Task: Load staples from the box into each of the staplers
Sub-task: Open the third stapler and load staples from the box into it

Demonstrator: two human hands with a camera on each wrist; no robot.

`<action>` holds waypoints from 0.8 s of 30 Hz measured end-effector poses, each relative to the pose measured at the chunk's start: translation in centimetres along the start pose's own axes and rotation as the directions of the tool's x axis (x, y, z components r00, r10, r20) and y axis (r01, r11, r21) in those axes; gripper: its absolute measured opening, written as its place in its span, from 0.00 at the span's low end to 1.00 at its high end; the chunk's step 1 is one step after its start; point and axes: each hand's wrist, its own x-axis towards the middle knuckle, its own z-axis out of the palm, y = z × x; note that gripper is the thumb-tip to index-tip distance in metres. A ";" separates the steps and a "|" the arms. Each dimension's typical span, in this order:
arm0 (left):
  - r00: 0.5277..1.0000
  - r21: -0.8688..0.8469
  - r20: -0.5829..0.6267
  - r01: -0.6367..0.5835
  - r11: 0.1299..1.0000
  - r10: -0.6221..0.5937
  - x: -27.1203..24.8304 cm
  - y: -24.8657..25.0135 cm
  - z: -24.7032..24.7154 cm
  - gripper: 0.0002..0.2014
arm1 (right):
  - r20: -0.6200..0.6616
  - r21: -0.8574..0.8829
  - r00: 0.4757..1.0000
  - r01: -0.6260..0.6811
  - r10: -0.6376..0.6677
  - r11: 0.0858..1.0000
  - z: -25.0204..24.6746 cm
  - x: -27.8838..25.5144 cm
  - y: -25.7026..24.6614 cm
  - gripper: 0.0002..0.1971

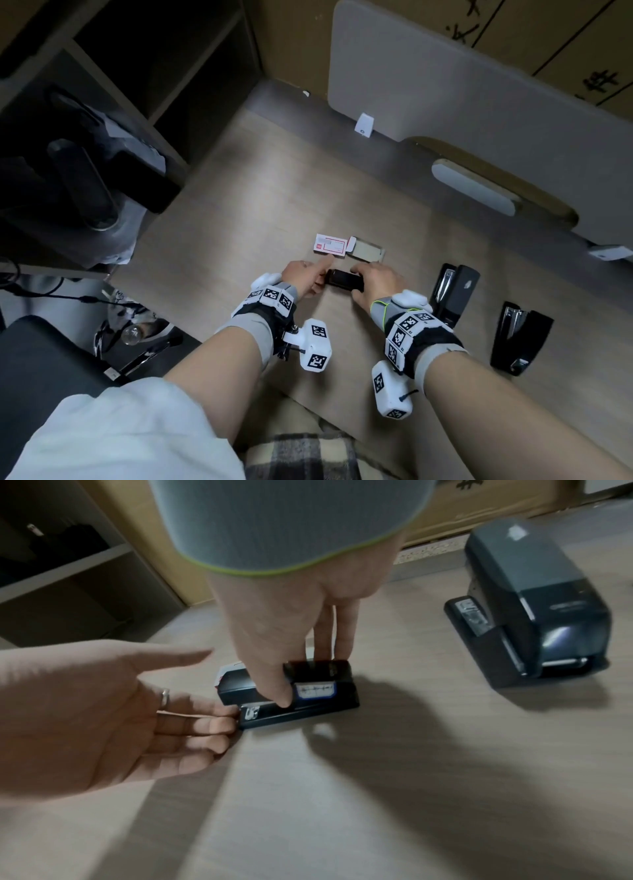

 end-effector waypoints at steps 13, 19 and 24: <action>0.999 0.042 -0.008 -0.044 0.998 0.045 -1.5 0.1 3.7 0.29 | -0.029 0.080 0.999 -0.040 0.043 0.996 -0.9 -1.8 2.2 0.18; 0.984 0.077 -0.146 -0.095 0.993 0.105 -0.1 -1.0 4.2 0.18 | -0.043 0.073 0.998 -0.033 0.036 0.997 1.4 -2.1 2.0 0.13; 0.993 0.102 -0.059 -0.092 0.991 0.099 0.3 -0.7 3.8 0.22 | -0.018 0.054 0.998 -0.065 0.066 0.996 1.8 -2.0 1.7 0.16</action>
